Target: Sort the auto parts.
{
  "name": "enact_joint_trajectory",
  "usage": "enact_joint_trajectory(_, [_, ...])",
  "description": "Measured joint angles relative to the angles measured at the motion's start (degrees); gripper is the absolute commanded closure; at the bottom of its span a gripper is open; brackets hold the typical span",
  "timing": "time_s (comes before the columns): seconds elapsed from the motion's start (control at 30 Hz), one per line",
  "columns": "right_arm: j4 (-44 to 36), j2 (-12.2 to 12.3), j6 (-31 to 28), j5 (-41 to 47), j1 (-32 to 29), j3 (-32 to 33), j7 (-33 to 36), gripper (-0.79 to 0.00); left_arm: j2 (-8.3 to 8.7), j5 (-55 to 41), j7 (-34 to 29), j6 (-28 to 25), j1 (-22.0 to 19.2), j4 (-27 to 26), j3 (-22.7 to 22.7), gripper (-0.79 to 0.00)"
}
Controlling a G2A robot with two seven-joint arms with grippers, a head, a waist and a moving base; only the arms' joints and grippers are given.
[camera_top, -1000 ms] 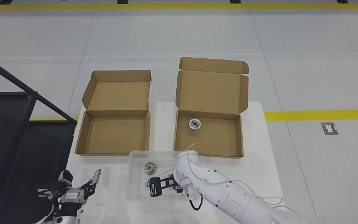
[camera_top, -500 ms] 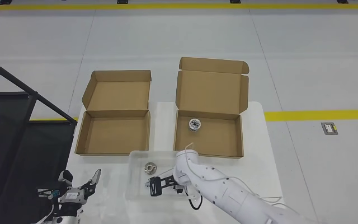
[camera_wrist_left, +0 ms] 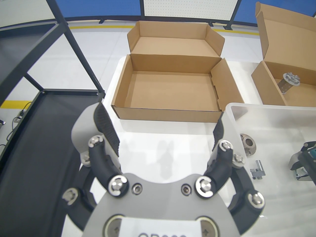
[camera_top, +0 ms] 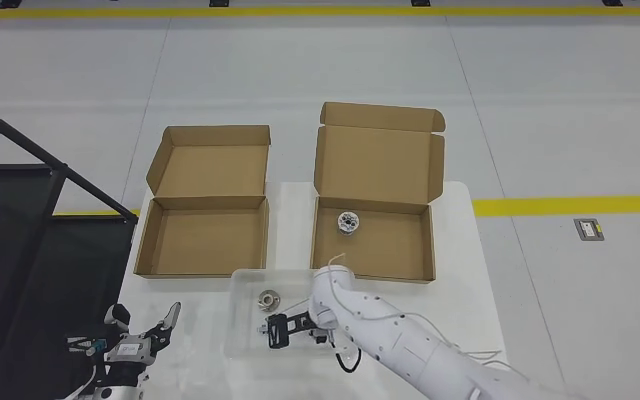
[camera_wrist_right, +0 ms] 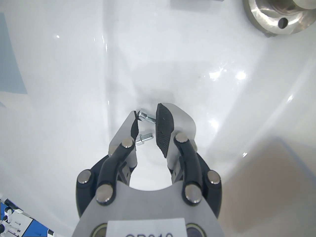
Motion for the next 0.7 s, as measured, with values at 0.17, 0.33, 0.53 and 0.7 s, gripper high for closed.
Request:
enact_joint_trajectory(0.17, [0.73,-0.06,-0.29,-0.54,0.43,0.54,-1.85,0.0,0.0,0.0,0.0,0.0,0.0,0.0,0.0,-0.785])
enact_joint_trajectory(0.33, [-0.62,0.76,-1.47,-1.63,0.83,1.91,-3.74,0.0,0.0,0.0,0.0,0.0,0.0,0.0,0.0,-0.785])
enact_joint_trajectory(0.53, [-7.54,3.69,-2.28,-4.88,0.0,5.79,-6.36,0.0,0.0,0.0,0.0,0.0,0.0,0.0,0.0,-0.785])
enact_joint_trajectory(0.7, [-19.16,7.86,2.56,-10.07,-3.79,13.02,-6.51,0.0,0.0,0.0,0.0,0.0,0.0,0.0,0.0,-0.785])
